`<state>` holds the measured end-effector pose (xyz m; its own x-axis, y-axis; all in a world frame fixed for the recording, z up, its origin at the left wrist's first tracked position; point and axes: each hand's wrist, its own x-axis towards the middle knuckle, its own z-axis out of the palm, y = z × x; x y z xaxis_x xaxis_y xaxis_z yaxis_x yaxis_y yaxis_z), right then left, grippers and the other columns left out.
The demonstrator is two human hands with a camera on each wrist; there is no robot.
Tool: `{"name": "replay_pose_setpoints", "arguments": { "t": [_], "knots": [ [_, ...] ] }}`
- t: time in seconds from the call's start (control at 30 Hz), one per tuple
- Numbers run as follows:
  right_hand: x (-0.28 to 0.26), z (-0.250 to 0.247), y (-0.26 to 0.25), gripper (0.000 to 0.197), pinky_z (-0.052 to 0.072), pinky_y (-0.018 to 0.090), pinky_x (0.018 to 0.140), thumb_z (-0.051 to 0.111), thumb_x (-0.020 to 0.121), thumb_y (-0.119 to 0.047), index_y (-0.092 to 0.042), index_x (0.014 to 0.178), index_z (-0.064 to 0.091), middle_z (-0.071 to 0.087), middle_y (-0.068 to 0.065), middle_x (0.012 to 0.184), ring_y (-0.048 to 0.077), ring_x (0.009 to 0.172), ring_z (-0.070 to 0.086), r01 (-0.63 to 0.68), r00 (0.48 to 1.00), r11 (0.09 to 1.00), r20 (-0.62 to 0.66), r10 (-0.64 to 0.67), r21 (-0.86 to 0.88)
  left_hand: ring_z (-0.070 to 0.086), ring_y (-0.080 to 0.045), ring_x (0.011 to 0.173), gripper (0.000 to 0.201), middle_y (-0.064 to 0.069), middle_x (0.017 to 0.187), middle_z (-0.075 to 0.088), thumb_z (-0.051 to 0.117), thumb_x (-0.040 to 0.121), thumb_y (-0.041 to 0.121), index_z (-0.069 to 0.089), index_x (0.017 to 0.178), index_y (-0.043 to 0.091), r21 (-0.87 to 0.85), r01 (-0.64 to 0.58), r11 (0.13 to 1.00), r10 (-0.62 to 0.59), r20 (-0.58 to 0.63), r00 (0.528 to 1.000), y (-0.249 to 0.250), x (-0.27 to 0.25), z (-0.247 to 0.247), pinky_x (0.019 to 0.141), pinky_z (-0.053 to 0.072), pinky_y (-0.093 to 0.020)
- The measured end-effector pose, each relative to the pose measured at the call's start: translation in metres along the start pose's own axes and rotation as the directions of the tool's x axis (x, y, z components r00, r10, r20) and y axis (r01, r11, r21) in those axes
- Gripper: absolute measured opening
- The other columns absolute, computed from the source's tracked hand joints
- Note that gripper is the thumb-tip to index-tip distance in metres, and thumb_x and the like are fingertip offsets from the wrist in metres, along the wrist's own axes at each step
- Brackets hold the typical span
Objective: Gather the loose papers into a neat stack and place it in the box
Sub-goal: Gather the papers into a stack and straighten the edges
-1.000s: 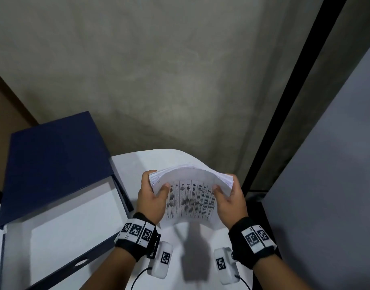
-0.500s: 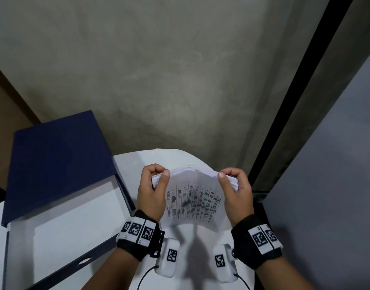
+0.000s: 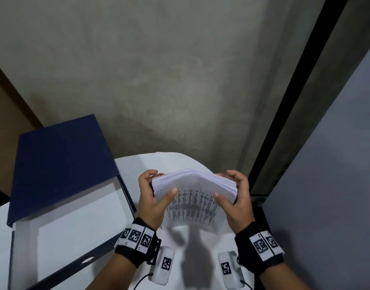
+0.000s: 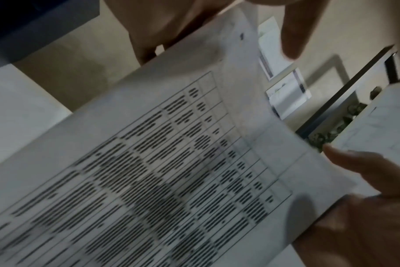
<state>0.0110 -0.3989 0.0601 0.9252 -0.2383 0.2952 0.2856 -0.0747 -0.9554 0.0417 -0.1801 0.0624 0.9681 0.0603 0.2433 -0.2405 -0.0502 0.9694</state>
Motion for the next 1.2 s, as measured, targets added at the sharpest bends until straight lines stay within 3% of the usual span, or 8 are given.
{"name": "replay_pose_setpoints", "arguments": {
  "t": [0.17, 0.3, 0.47, 0.67, 0.8, 0.87, 1.0, 1.2],
  "knots": [
    [-0.015, 0.006, 0.018, 0.036, 0.051, 0.031, 0.083, 0.065, 0.087, -0.003, -0.033, 0.106, 0.054, 0.068, -0.007, 0.097, 0.005, 0.091, 0.065, -0.100, 0.992, 0.984, -0.089, 0.087, -0.148, 0.066, -0.020, 0.101, 0.043, 0.002, 0.106, 0.069, 0.066, 0.083, 0.031, 0.048, 0.122, 0.027, 0.259, 0.261, 0.930, -0.248, -0.080, 0.965, -0.025, -0.009, -0.001, 0.094, 0.051, -0.042],
    [-0.005, 0.010, 0.004, 0.028, 0.053, 0.030, 0.079, 0.065, 0.089, -0.005, -0.028, 0.100, 0.055, 0.069, -0.002, 0.093, 0.010, 0.086, 0.067, -0.091, 0.987, 0.988, -0.140, 0.074, -0.123, 0.066, 0.003, 0.088, 0.019, 0.009, 0.096, 0.069, 0.062, 0.089, 0.025, 0.055, 0.107, 0.028, 0.212, 0.193, 0.958, -0.179, -0.086, 0.980, -0.007, -0.005, 0.005, 0.082, 0.051, -0.028],
    [-0.012, 0.004, 0.009, 0.032, 0.053, 0.028, 0.080, 0.066, 0.087, -0.002, -0.025, 0.105, 0.054, 0.069, -0.005, 0.095, 0.002, 0.084, 0.067, -0.160, 0.983, 0.976, -0.112, 0.144, -0.148, 0.066, 0.008, 0.076, 0.031, 0.013, 0.091, 0.068, 0.067, 0.085, 0.006, 0.054, 0.104, 0.028, 0.164, 0.240, 0.957, -0.230, -0.080, 0.970, -0.010, -0.010, 0.001, 0.078, 0.053, -0.027],
    [-0.025, -0.002, 0.030, 0.039, 0.054, 0.045, 0.093, 0.066, 0.088, -0.010, -0.035, 0.114, 0.052, 0.070, -0.010, 0.104, 0.002, 0.095, 0.067, -0.296, 0.955, 0.926, -0.082, 0.285, -0.233, 0.068, -0.014, 0.094, 0.034, 0.010, 0.096, 0.070, 0.068, 0.084, 0.003, 0.059, 0.105, 0.027, 0.122, 0.377, 0.918, -0.373, -0.057, 0.926, -0.029, -0.019, 0.000, 0.092, 0.052, -0.039],
    [-0.018, 0.004, 0.002, 0.060, 0.052, 0.027, 0.091, 0.067, 0.081, -0.003, -0.043, 0.119, 0.044, 0.063, -0.001, 0.117, 0.017, 0.107, 0.063, -0.152, 0.983, 0.962, -0.132, 0.125, -0.227, 0.069, 0.002, 0.082, 0.035, 0.011, 0.094, 0.071, 0.072, 0.080, 0.003, 0.059, 0.103, 0.027, 0.100, 0.346, 0.933, -0.342, -0.051, 0.938, -0.026, -0.016, -0.001, 0.087, 0.052, -0.032],
    [-0.011, 0.012, -0.023, 0.058, 0.045, 0.033, 0.104, 0.064, 0.078, -0.011, -0.023, 0.131, 0.044, 0.053, 0.005, 0.132, 0.021, 0.125, 0.053, 0.048, 0.977, 0.945, -0.183, -0.112, -0.325, 0.070, -0.008, 0.089, 0.033, 0.006, 0.096, 0.073, 0.072, 0.080, 0.002, 0.061, 0.099, 0.027, 0.082, 0.338, 0.938, -0.335, -0.044, 0.941, -0.024, -0.015, -0.001, 0.084, 0.052, -0.031],
    [-0.011, 0.046, -0.074, 0.070, 0.022, 0.051, 0.118, 0.058, 0.081, -0.030, -0.002, 0.142, 0.038, 0.035, 0.012, 0.154, 0.028, 0.147, 0.024, 0.448, 0.881, 0.620, 0.200, -0.428, -0.644, 0.070, -0.022, 0.095, 0.029, 0.001, 0.096, 0.074, 0.071, 0.080, 0.002, 0.066, 0.099, 0.023, 0.031, 0.331, 0.943, -0.330, -0.036, 0.943, -0.017, -0.015, 0.002, 0.087, 0.055, -0.038],
    [-0.026, 0.093, -0.068, 0.071, 0.012, 0.056, 0.118, 0.035, 0.095, -0.051, -0.014, 0.153, 0.017, 0.015, 0.005, 0.163, 0.024, 0.151, 0.001, 0.606, 0.764, 0.364, 0.645, -0.018, -0.708, 0.065, -0.006, 0.079, 0.024, 0.006, 0.091, 0.066, 0.054, 0.093, -0.001, 0.059, 0.097, 0.022, -0.039, 0.317, 0.948, -0.315, 0.052, 0.948, -0.002, -0.013, 0.003, 0.070, 0.052, -0.016]
  ]
}}
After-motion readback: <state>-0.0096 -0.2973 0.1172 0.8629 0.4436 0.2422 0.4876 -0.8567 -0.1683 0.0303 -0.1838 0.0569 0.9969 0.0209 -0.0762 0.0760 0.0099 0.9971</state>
